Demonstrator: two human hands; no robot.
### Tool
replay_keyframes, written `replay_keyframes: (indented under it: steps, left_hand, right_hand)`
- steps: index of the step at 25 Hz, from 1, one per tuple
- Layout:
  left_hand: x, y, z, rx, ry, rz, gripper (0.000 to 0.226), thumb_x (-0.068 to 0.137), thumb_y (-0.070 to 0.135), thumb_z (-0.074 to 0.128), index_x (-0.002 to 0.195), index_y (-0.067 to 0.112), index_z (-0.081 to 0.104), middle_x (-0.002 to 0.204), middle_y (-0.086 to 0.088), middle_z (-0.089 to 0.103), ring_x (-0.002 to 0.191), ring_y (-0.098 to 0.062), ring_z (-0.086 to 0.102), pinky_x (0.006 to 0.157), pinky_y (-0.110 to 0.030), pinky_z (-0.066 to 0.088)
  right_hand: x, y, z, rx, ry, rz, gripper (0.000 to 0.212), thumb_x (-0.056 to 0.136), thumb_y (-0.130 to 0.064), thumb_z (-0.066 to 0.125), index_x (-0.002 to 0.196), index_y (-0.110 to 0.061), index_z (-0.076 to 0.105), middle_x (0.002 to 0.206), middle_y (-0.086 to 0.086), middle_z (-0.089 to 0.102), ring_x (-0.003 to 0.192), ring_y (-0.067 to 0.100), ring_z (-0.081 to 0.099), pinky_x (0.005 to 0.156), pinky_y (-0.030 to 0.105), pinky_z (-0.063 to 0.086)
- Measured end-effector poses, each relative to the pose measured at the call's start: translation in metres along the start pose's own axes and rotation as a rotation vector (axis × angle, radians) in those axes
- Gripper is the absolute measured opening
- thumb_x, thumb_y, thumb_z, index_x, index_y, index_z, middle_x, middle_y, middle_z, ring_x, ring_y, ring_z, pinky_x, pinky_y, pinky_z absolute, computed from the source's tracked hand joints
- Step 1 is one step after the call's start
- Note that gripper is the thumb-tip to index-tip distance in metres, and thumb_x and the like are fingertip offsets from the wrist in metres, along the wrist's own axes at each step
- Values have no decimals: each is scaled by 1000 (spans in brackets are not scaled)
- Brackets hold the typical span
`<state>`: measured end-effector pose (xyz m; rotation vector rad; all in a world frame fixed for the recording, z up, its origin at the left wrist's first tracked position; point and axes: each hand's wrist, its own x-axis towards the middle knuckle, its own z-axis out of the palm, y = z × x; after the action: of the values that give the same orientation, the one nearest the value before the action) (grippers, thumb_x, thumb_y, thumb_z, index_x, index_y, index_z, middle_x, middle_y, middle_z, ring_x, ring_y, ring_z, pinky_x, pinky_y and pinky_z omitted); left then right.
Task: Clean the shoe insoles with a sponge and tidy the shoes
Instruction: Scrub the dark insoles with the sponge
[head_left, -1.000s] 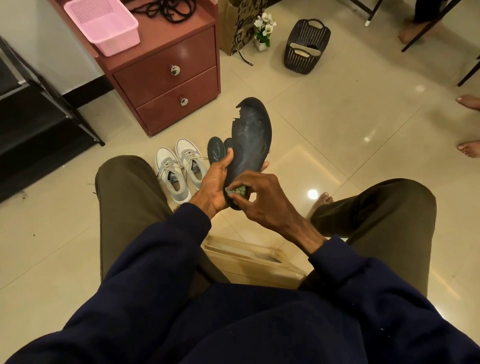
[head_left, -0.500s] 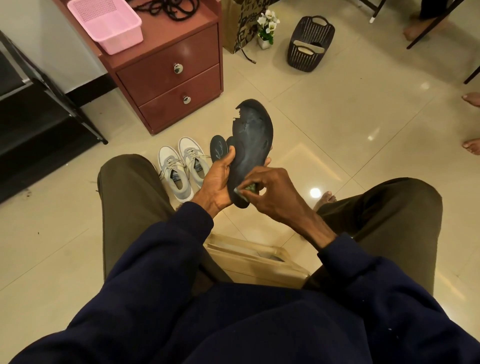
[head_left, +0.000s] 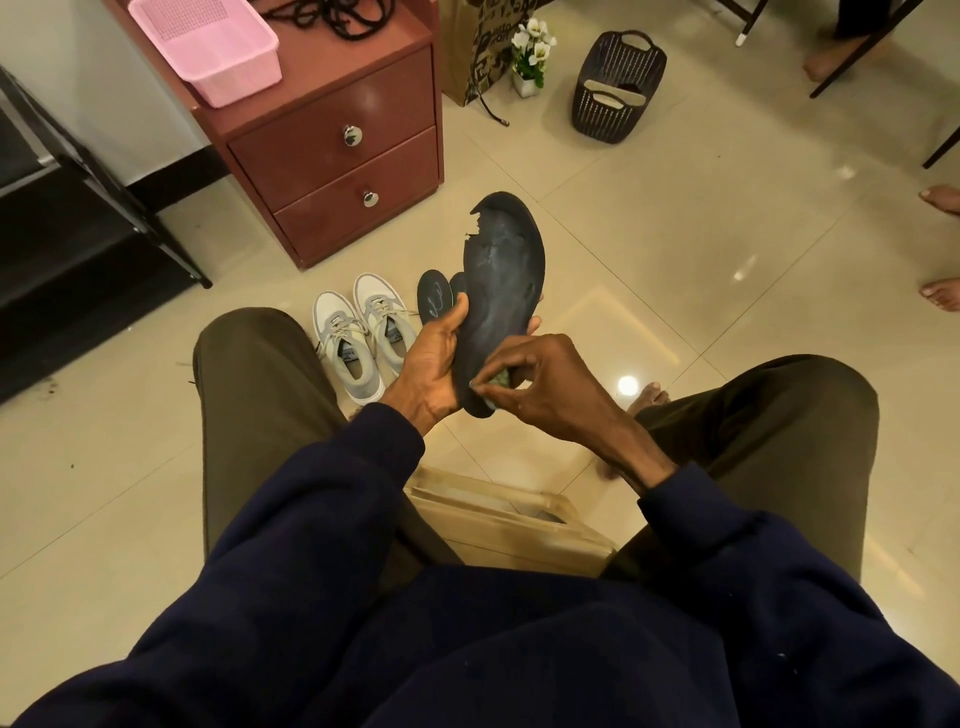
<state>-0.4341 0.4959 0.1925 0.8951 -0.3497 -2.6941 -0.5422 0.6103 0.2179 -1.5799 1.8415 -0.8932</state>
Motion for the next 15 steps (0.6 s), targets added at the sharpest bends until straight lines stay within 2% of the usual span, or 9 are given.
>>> replay_keyframes:
  steps: [2,5,7,11,12,15]
  left_hand:
    - [1,1,-2,-36,-28,-14,56,109,42,44,151,5,42,150,-22,51,136,-38,53,121,-49,34]
    - [3,4,-6,-64,-33,21,56,110,42,40,152,5,42,151,-23,50,133,-37,55,109,-48,48]
    - [3,5,-6,-114,-46,24,55,110,42,40,149,4,45,149,-24,51,136,-36,52,105,-49,51]
    - [-1,4,-2,-221,-38,-15,55,109,45,41,139,0,53,149,-22,52,144,-32,44,111,-50,44]
    - [0,5,-2,-247,-51,-13,56,109,45,41,140,0,52,150,-21,51,145,-31,42,116,-49,41]
    - [7,6,-11,-256,-59,14,58,110,46,38,151,4,43,155,-18,47,148,-31,38,123,-46,30]
  right_hand:
    - [-2,-6,-1,107,-109,-17,10,83,-13,83,93,-14,82,90,-4,73,82,13,69,73,30,59]
    - [3,2,-6,-175,43,-63,12,84,-13,81,96,-12,80,93,1,72,81,10,66,72,31,57]
    - [4,6,-9,-249,101,-83,12,85,-9,80,97,-10,79,96,3,71,83,14,65,74,30,56]
    - [-2,-6,-6,-63,-84,-147,11,85,-12,81,96,-13,80,93,-2,71,81,9,65,69,19,51]
    - [-1,-5,-5,-60,-78,-147,11,85,-12,81,96,-14,80,93,-3,70,80,8,64,69,18,50]
    - [4,6,-8,-222,137,-122,12,84,-9,81,96,-10,77,94,2,68,77,4,54,70,21,50]
